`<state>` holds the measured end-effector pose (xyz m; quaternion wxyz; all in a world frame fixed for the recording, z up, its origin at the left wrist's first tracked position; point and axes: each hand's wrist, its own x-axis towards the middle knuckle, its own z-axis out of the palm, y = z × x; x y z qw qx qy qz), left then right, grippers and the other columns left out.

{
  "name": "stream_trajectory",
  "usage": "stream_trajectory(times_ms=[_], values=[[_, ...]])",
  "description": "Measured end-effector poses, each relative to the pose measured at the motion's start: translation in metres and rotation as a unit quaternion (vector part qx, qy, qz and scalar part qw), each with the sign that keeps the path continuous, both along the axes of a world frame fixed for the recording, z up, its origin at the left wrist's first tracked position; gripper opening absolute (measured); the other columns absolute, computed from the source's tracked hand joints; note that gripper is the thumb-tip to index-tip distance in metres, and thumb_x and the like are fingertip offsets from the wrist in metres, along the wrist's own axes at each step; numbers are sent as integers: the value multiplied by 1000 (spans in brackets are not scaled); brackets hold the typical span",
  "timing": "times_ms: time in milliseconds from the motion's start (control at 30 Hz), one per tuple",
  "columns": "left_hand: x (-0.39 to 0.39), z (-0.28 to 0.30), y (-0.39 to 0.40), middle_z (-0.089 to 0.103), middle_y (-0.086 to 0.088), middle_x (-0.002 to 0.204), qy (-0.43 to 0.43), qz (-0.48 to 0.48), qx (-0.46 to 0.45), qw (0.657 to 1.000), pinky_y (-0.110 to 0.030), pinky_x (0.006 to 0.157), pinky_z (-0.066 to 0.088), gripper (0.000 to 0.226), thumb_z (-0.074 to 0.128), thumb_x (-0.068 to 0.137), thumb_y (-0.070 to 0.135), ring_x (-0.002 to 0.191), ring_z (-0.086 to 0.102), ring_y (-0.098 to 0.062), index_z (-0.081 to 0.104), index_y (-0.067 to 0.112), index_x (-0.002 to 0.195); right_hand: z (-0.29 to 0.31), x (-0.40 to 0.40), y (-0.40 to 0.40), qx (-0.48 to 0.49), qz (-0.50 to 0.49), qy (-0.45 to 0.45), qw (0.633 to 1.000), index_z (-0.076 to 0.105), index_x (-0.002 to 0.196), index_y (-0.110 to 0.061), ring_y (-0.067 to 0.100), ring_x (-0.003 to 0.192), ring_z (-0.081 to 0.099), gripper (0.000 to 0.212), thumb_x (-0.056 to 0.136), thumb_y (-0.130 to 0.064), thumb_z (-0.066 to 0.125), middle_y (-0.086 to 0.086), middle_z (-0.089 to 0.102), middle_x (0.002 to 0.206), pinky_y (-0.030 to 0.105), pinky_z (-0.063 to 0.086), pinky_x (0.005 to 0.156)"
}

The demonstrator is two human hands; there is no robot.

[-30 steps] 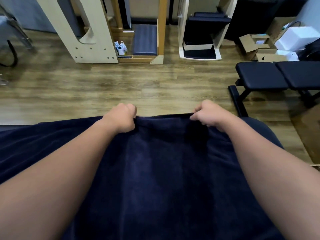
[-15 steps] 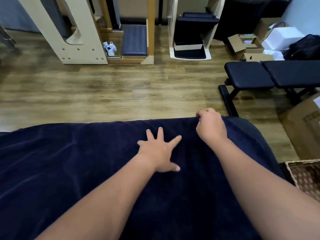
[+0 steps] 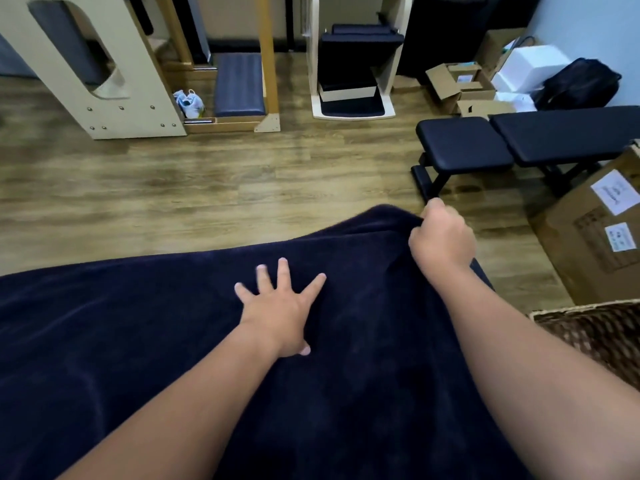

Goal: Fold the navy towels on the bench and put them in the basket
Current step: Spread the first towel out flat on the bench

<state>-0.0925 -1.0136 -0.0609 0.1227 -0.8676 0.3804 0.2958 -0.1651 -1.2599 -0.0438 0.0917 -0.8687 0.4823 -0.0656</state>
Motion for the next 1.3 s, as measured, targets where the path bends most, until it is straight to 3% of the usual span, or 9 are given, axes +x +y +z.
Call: stream_trajectory(times_ms=[167,267,367,500,667,833,1067,1200,1300], values=[[-29,-2,-44,-37,-12,160,51,-2,-35,998,-83,106,15,123,78,75,61,145,-27,-53,-21,59,148,-24,-7,1,93,50,31,994,67,100,-19,35,96,63,29,94,-45,56,8,59,112,38,52,81],[-34,-9,-53,-42,-16,157,33,-1,-3,999,-84,104,17,127,80,73,62,143,-29,-58,-22,59,147,-32,-16,-14,126,-28,-43,991,65,103,-20,34,85,68,26,90,-30,45,10,63,112,41,58,77],[-33,-10,-54,-43,-14,156,35,7,4,999,-83,105,18,127,81,72,61,143,-29,-56,-22,61,146,-33,-25,-26,140,-58,23,988,57,122,-18,38,103,61,29,93,-15,58,12,48,129,37,44,75],[-33,-9,-54,-44,-13,156,40,12,8,999,-82,106,17,127,82,73,59,143,-30,-55,-22,62,146,-32,-22,-41,150,-40,41,987,67,109,-19,35,102,61,21,90,-15,62,11,63,116,35,47,76],[-31,-13,-53,-45,-12,155,42,15,4,999,-82,107,16,128,82,72,60,143,-32,-54,-24,64,144,-22,-17,-67,103,-135,-145,975,57,116,-12,38,108,57,25,91,-6,57,16,52,125,36,43,85],[-30,-16,-53,-46,-11,155,45,17,0,999,-82,107,15,127,82,73,61,143,-33,-53,-24,66,143,-37,-25,-45,124,34,-83,988,62,128,-11,31,120,56,35,93,-15,61,10,48,139,36,43,101],[-32,-14,-51,-46,-9,155,36,12,7,999,-82,107,16,124,78,75,64,144,-31,-53,-26,67,141,-63,-122,60,90,135,-39,986,58,136,-17,23,151,26,41,96,-25,61,6,40,157,56,15,121],[-37,-7,-48,-46,-7,155,44,40,-9,998,-80,111,9,124,79,77,60,146,-30,-49,-27,65,141,-66,-196,103,63,37,-19,997,56,139,-22,28,151,24,42,98,-32,60,7,38,157,59,20,118],[-64,5,-41,-23,-20,163,-60,-43,-30,997,-70,114,18,109,72,86,53,152,-5,-47,-9,42,157,-58,-250,122,40,-120,9,992,53,141,-18,35,138,40,47,96,-27,61,12,45,149,59,37,104]])
